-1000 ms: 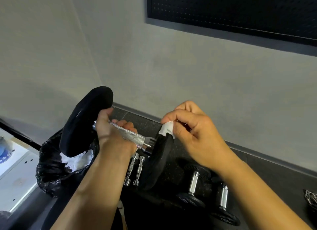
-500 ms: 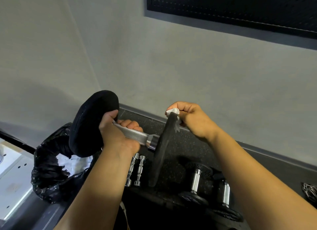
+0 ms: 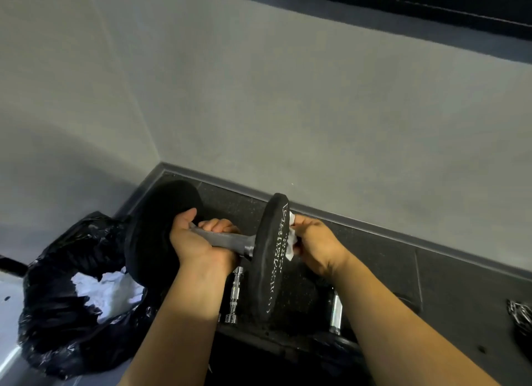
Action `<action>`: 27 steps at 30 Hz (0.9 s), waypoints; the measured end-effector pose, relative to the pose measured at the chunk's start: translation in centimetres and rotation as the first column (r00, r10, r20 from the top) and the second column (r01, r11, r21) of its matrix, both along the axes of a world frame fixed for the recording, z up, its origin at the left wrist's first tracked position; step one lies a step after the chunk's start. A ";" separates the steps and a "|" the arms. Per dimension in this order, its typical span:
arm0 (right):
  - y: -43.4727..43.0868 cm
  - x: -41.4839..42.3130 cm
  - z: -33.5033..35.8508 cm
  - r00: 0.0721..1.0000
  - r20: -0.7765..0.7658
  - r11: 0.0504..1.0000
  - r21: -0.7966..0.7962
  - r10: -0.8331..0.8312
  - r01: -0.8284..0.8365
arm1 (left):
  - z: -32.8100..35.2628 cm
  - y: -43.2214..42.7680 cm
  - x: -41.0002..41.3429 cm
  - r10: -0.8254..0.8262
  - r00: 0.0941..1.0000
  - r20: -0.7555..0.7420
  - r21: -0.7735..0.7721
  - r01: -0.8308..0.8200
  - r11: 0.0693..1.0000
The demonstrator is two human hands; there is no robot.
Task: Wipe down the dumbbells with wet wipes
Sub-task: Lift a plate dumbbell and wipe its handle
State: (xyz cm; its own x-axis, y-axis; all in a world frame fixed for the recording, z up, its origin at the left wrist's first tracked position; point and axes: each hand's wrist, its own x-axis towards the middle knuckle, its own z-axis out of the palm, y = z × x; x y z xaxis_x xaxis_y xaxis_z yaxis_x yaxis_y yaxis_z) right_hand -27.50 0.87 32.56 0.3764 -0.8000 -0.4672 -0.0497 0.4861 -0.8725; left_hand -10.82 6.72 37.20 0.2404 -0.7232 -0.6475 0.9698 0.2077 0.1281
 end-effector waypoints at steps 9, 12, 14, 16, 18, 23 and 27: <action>2.1 3.6 -3.0 0.995 -0.063 0.971 0.221 -0.073 0.085 | -2.2 -2.2 2.5 0.013 0.996 0.092 0.092 -0.021 0.996; 3.0 4.6 -3.1 0.992 -0.087 0.929 0.354 -0.087 0.112 | -2.0 -2.4 2.9 0.028 0.994 0.108 0.061 -0.035 0.998; 3.6 4.8 -2.9 0.991 -0.111 0.904 0.411 -0.080 0.119 | -2.0 -2.5 3.2 0.024 0.993 0.114 0.057 -0.031 0.998; 3.6 4.7 -1.8 0.977 -0.196 0.937 0.319 -0.080 0.141 | -2.3 -2.5 3.5 0.022 0.994 0.110 0.063 -0.029 0.998; 2.9 4.3 -0.2 0.951 -0.251 0.971 0.114 -0.178 0.212 | -2.4 -2.4 3.7 0.028 0.994 0.104 0.068 -0.036 0.997; 0.1 4.5 5.4 0.954 -0.142 0.917 -0.345 -0.264 0.202 | -2.6 -2.5 4.1 0.051 0.993 0.109 0.067 -0.059 0.996; -0.2 6.1 7.5 0.977 -0.190 0.913 -0.409 -0.096 0.011 | -2.9 -2.6 4.3 0.046 0.987 0.156 0.089 -0.060 0.994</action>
